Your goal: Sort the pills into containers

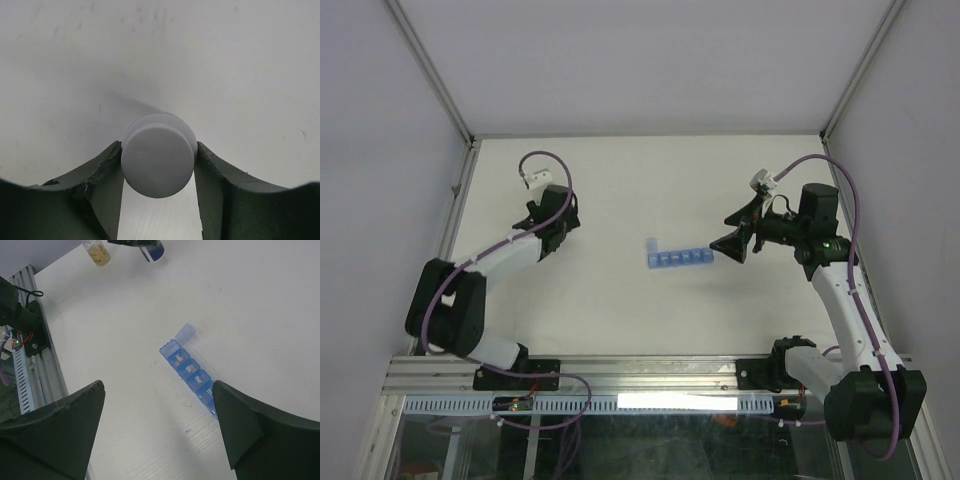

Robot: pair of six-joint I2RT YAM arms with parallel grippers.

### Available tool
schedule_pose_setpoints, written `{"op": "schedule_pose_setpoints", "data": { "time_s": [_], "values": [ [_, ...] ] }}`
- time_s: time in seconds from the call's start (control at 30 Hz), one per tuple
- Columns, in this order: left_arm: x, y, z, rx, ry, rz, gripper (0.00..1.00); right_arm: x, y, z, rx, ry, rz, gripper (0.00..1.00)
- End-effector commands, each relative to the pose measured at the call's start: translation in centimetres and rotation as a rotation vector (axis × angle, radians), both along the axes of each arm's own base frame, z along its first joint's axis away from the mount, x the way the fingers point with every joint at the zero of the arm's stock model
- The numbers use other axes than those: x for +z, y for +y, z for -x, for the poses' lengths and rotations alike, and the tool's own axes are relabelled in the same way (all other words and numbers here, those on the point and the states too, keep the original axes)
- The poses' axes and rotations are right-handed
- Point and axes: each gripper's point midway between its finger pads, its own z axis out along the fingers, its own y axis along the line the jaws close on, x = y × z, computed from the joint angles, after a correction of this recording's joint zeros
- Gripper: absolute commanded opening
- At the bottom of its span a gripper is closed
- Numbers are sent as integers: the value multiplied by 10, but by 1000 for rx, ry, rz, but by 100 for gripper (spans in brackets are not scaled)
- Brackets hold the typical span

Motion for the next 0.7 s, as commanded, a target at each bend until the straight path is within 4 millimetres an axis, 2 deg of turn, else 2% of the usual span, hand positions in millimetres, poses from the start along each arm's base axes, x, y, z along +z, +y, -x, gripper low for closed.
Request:
{"op": "schedule_pose_setpoints", "data": {
  "time_s": [0.0, 0.13, 0.27, 0.37, 0.4, 0.43, 0.47, 0.6, 0.67],
  "values": [
    [7, 16, -76, 55, -51, 21, 26, 13, 4, 4, 33, -42, -32, 91],
    [-4, 31, -123, 122, -18, 6, 27, 14, 4, 5, 32, -50, -32, 92],
    [-20, 38, -144, 141, 65, -16, 36, 15, 3, 6, 28, -59, -29, 92],
    [-13, 38, -145, 138, 79, -19, 69, 16, 3, 6, 30, -60, -30, 92],
    [-8, 38, -143, 132, 74, -16, 85, 16, 3, 6, 31, -59, -30, 91],
    [-2, 37, -141, 126, 64, -9, 94, 16, 3, 6, 32, -59, -31, 92],
    [9, 37, -140, 119, 46, -3, 98, 16, 3, 6, 33, -59, -32, 92],
    [57, 24, -128, 33, -32, 62, 99, 16, 4, 7, 38, -59, -34, 92],
    [96, 6, -112, -102, -103, 107, 99, 15, 4, 8, 42, -58, -36, 92]
  ]
}}
